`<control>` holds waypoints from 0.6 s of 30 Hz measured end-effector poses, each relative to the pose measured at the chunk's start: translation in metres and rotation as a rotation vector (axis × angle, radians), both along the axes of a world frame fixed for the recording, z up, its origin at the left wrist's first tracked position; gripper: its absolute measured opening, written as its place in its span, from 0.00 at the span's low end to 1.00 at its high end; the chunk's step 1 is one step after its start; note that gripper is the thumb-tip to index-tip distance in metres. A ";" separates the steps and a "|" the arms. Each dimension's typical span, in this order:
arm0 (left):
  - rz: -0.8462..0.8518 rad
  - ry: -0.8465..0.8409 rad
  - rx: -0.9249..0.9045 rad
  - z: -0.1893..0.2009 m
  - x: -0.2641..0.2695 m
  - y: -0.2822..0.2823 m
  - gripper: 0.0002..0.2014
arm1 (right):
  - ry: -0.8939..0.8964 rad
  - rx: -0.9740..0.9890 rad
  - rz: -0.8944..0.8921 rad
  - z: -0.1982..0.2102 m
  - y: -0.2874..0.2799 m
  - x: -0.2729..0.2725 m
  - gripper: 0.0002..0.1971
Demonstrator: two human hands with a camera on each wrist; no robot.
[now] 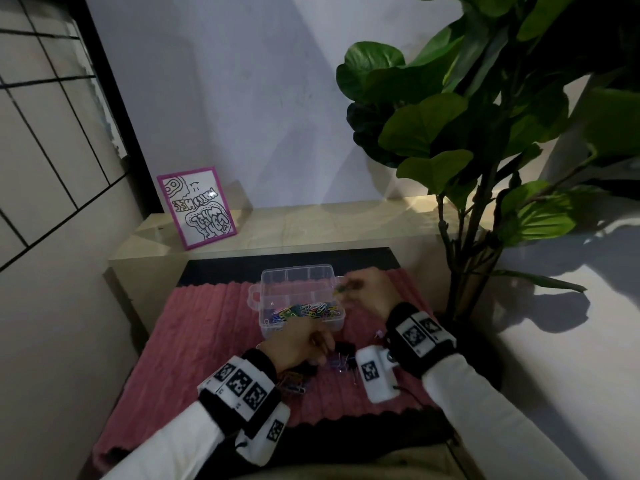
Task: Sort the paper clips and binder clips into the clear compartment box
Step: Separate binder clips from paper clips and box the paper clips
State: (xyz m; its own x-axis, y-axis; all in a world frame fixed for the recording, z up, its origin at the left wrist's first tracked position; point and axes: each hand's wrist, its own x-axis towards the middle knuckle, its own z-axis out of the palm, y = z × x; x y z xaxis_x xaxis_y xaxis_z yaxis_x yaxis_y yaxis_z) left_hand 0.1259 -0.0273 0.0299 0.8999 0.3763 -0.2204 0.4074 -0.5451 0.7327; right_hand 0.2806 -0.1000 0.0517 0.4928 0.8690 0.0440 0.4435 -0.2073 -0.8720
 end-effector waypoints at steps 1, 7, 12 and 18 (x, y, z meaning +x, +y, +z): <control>0.017 -0.012 0.007 0.002 -0.001 0.001 0.11 | -0.020 -0.012 0.000 0.004 0.010 -0.003 0.07; 0.047 -0.081 0.106 0.007 -0.021 0.005 0.10 | -0.255 -0.188 0.148 0.004 0.026 -0.014 0.16; -0.054 -0.032 0.276 -0.002 -0.007 -0.003 0.12 | -0.350 -0.113 0.139 -0.010 -0.008 -0.006 0.08; -0.211 0.189 0.590 -0.015 0.027 -0.024 0.12 | -0.470 -0.484 0.209 -0.026 -0.042 -0.006 0.07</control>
State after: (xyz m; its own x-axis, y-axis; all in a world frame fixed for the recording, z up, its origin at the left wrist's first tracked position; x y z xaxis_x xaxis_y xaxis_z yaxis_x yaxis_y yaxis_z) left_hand 0.1530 -0.0514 0.0150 0.9337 0.3024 -0.1919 0.3403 -0.9161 0.2121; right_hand 0.2747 -0.1422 0.0253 0.3366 0.9192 -0.2042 0.8235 -0.3925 -0.4097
